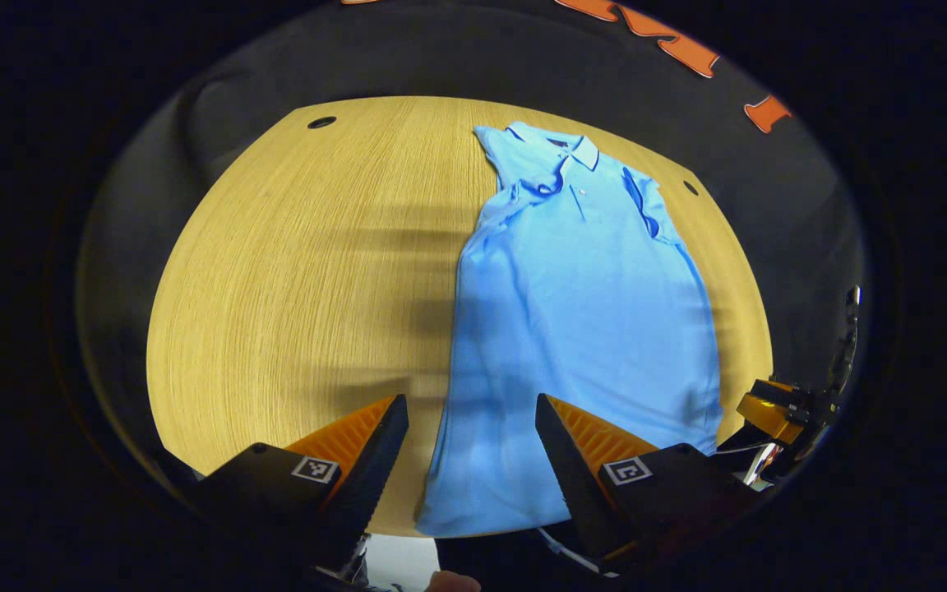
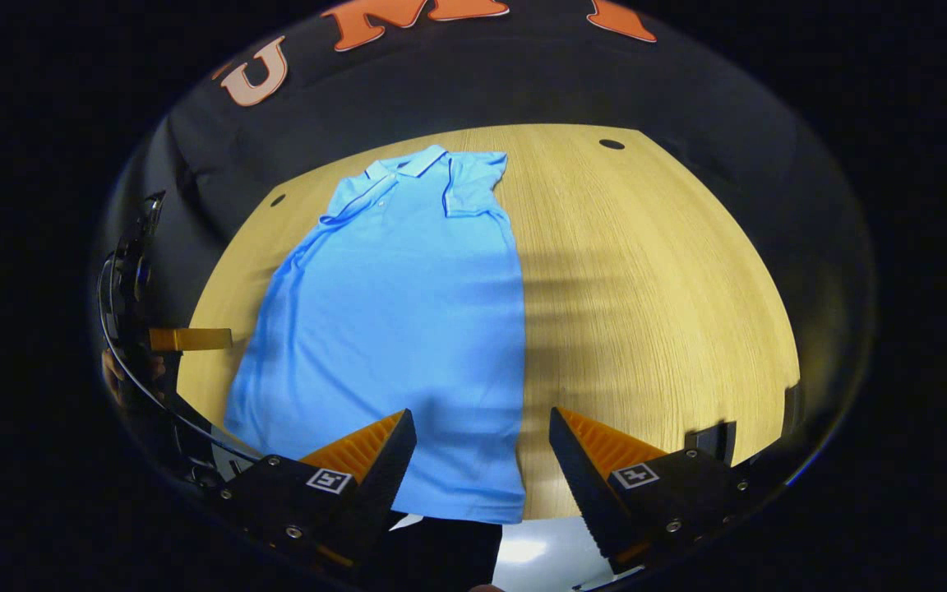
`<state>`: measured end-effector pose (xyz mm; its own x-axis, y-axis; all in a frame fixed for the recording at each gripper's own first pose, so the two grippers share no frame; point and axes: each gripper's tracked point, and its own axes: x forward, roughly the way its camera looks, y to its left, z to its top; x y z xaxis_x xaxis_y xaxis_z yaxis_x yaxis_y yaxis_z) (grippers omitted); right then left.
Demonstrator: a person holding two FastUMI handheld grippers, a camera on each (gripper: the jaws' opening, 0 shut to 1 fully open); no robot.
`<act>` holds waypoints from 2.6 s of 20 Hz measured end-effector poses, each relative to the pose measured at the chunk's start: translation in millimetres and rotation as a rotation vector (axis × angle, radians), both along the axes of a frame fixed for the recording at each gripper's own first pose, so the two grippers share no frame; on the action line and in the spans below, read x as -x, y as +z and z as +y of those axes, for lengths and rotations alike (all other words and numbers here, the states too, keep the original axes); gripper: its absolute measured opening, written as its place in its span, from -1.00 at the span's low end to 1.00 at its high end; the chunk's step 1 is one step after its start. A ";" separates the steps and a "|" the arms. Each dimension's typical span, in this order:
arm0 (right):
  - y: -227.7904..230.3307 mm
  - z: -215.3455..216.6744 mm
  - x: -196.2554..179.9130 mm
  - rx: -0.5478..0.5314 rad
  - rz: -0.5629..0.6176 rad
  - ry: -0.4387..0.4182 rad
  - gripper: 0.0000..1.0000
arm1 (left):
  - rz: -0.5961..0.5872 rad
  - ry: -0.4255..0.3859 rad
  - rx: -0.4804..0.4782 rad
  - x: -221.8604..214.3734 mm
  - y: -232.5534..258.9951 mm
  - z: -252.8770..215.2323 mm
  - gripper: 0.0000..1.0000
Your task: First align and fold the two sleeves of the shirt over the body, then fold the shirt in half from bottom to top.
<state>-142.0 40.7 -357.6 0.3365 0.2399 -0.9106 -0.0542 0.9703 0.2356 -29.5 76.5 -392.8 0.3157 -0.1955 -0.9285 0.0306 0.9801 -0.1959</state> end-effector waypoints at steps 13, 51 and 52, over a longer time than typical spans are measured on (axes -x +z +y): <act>-28.6 -15.9 82.8 -0.005 0.121 0.042 0.95 | 0.069 -0.046 -0.089 108.8 -34.2 14.3 1.00; -18.6 -4.0 75.9 -0.111 -0.030 -0.033 -0.99 | -0.180 0.028 -0.032 78.0 -3.8 -18.3 -0.86; -23.4 -5.6 79.3 -0.090 -0.016 -0.016 -0.98 | -0.174 0.029 -0.032 77.6 -6.8 -19.3 -0.86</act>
<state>-221.2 35.1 -381.0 0.3554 0.3152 -0.8800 -0.0431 0.9460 0.3214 -107.1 57.1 -399.6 0.4775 -0.1547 -0.8649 0.0328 0.9868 -0.1584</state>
